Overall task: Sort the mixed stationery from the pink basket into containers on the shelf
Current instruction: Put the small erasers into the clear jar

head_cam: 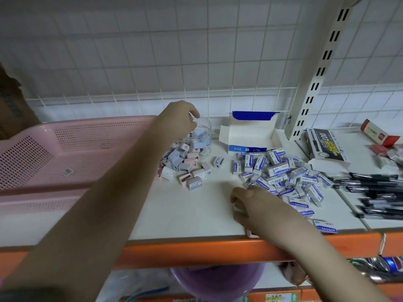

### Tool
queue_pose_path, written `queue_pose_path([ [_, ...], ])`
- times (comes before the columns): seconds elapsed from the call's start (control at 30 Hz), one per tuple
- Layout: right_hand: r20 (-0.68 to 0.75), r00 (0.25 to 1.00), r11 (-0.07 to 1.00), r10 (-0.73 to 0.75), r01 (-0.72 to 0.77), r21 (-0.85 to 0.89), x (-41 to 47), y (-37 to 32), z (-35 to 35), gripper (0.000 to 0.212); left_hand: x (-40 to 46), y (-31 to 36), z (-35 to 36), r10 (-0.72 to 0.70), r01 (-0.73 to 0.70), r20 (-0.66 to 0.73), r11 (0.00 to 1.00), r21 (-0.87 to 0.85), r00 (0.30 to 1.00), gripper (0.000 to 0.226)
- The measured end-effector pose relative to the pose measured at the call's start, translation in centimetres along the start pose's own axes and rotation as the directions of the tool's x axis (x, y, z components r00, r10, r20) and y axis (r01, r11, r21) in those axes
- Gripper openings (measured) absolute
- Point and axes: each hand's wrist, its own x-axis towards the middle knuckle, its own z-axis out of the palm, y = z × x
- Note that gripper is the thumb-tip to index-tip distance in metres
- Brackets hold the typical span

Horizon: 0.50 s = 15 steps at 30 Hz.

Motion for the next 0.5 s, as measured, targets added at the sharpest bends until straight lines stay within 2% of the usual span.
queue_pose_path([
  [0.13,-0.018,1.000,0.992,0.007,-0.005,0.127,0.6,0.6,0.1,0.034,-4.1,1.3,1.0,0.040,-0.055,-0.135,0.993,-0.107,0.990,0.023],
  [0.2,-0.038,0.999,0.971,0.017,-0.007,0.237,0.5,1.1,-1.0,0.030,-6.4,1.4,2.3,0.032,-0.047,-0.137,0.993,-0.107,0.990,0.022],
  [0.3,-0.230,0.971,0.926,0.062,0.030,0.377,0.8,1.8,-3.4,0.022,-8.6,0.3,5.0,-0.035,0.035,0.008,0.998,-0.047,0.999,0.019],
  [0.37,-0.398,0.915,0.904,0.068,0.113,0.413,1.9,2.0,-4.6,0.020,-9.3,-0.4,6.2,-0.056,0.053,0.107,0.998,0.026,0.993,0.013],
  [0.43,-0.508,0.860,0.868,0.057,0.208,0.450,3.4,1.6,-5.3,0.022,-9.7,-0.8,6.6,-0.067,0.059,0.137,0.997,0.056,0.988,0.015],
  [0.5,-0.570,0.821,0.842,0.027,0.289,0.456,5.1,0.7,-5.7,0.024,-10.1,-1.1,6.7,-0.081,0.077,0.097,0.996,0.050,0.992,0.023],
])
